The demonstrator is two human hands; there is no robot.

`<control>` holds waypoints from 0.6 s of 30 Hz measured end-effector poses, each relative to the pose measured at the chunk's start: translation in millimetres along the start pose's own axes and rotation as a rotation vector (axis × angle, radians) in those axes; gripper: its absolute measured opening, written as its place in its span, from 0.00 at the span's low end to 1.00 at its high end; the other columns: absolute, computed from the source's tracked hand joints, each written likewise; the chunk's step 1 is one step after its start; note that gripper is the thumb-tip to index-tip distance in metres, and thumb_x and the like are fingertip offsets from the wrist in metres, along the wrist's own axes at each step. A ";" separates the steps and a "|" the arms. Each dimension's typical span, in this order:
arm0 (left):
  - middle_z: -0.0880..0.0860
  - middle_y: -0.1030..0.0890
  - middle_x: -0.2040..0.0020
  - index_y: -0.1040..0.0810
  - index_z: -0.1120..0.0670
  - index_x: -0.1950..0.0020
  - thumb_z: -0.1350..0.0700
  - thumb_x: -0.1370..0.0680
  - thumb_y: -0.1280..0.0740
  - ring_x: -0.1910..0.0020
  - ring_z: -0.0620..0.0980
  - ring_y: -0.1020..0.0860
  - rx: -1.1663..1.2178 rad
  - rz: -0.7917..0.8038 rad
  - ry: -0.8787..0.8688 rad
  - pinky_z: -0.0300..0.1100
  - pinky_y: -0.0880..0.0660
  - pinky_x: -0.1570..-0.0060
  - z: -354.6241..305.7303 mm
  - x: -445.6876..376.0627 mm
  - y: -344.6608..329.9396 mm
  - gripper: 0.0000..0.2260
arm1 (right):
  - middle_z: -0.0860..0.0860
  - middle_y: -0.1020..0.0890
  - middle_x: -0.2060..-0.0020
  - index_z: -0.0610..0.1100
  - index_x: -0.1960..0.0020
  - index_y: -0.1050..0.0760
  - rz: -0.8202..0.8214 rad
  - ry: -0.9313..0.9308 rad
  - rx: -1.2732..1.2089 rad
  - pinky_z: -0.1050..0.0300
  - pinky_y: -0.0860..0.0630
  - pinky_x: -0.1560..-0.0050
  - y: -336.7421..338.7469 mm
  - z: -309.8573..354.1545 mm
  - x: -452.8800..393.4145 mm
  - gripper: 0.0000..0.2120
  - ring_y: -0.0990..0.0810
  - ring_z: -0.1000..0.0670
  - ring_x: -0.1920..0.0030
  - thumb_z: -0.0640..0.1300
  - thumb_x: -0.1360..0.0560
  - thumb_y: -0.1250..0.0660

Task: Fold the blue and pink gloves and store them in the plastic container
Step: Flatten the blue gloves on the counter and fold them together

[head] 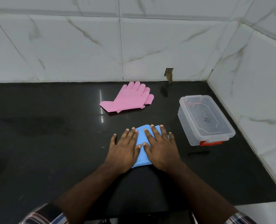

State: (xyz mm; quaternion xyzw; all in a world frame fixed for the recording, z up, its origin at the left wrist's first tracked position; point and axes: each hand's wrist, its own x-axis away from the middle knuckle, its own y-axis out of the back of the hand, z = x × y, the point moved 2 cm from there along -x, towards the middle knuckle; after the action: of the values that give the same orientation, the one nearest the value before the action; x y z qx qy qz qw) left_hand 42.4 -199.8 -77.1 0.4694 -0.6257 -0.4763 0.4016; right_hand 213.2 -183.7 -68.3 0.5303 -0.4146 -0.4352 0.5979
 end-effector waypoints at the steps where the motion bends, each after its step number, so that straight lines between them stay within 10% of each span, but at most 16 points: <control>1: 0.46 0.54 0.17 0.54 0.49 0.18 0.42 0.16 0.57 0.19 0.45 0.55 -0.014 0.010 0.006 0.59 0.56 0.23 0.1 0.9 -0.4 0.28 | 0.51 0.47 0.20 0.53 0.21 0.49 -0.009 0.001 -0.008 0.38 0.50 0.25 -0.3 -0.1 -0.1 0.31 0.53 0.43 0.21 0.63 0.21 0.58; 12: 0.51 0.52 0.17 0.54 0.52 0.18 0.39 0.21 0.62 0.19 0.51 0.52 0.057 -0.003 0.102 0.51 0.51 0.22 -4.1 8.9 7.2 0.33 | 0.48 0.43 0.21 0.51 0.21 0.46 -0.041 -0.022 0.017 0.36 0.46 0.26 -4.0 2.6 4.4 0.30 0.47 0.42 0.21 0.62 0.20 0.54; 18: 0.53 0.30 0.29 0.44 0.54 0.20 0.47 0.22 0.33 0.31 0.51 0.29 0.553 -0.054 0.340 0.42 0.31 0.36 -4.7 14.2 30.1 0.34 | 0.48 0.39 0.22 0.51 0.21 0.44 -0.017 -0.017 0.056 0.33 0.46 0.27 -3.7 3.4 3.4 0.30 0.43 0.40 0.22 0.62 0.20 0.54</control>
State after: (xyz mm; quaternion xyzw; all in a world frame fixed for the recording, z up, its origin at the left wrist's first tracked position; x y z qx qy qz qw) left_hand 37.3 -211.4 -46.0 0.6498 -0.6427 -0.2137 0.3448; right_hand 210.6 -188.1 -71.5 0.5468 -0.4271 -0.4329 0.5754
